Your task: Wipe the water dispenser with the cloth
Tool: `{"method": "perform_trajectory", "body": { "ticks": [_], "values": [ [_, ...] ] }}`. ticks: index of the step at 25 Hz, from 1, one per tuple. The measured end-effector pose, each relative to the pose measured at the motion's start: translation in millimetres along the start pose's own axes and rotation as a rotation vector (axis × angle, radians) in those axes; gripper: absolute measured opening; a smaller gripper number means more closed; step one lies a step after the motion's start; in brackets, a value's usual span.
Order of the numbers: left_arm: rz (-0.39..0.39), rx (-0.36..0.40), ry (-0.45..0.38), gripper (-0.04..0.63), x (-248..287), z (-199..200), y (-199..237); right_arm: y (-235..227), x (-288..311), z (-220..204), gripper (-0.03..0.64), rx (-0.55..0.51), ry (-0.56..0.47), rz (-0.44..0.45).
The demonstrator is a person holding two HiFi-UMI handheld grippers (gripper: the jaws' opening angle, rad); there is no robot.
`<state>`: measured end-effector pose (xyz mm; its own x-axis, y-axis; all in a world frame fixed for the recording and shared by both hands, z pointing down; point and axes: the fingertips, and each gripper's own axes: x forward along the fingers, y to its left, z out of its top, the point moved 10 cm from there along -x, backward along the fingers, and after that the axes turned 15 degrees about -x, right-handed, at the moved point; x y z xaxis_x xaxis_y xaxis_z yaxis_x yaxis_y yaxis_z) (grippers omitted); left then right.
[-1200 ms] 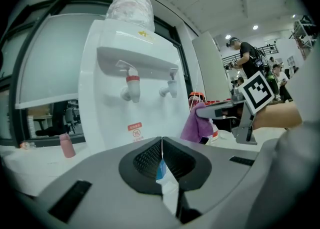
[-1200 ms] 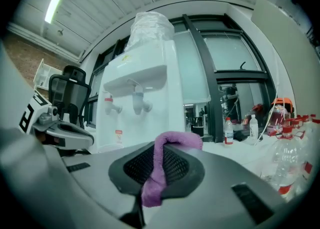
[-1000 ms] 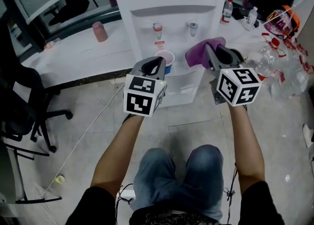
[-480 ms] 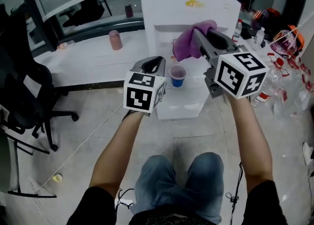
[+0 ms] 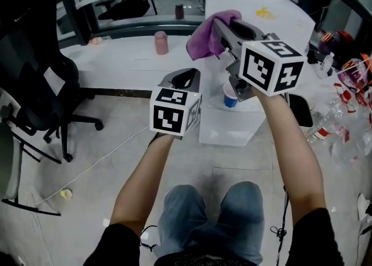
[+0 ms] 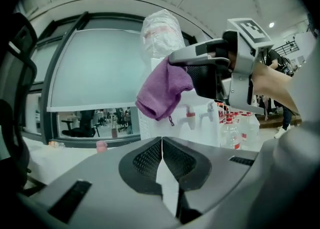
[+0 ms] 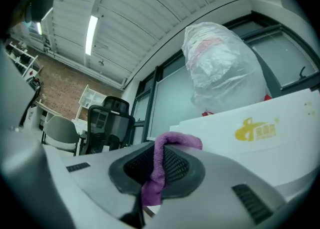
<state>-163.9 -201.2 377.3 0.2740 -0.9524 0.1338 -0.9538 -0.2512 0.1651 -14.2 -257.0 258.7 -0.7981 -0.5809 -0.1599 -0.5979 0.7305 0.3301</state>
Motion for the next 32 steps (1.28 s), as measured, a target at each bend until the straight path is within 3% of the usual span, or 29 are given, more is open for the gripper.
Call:
{"method": "perform_trajectory", "body": {
  "ticks": [15,32],
  "values": [
    [0.036,-0.033,0.015,0.026,-18.1,-30.0,24.6,26.7,20.2,-41.5,0.032,-0.002,0.07,-0.041],
    [0.053,-0.072,0.106,0.026,-13.5,-101.6,41.1,69.9,9.5,-136.6,0.032,0.03,0.206,-0.015]
  ]
}}
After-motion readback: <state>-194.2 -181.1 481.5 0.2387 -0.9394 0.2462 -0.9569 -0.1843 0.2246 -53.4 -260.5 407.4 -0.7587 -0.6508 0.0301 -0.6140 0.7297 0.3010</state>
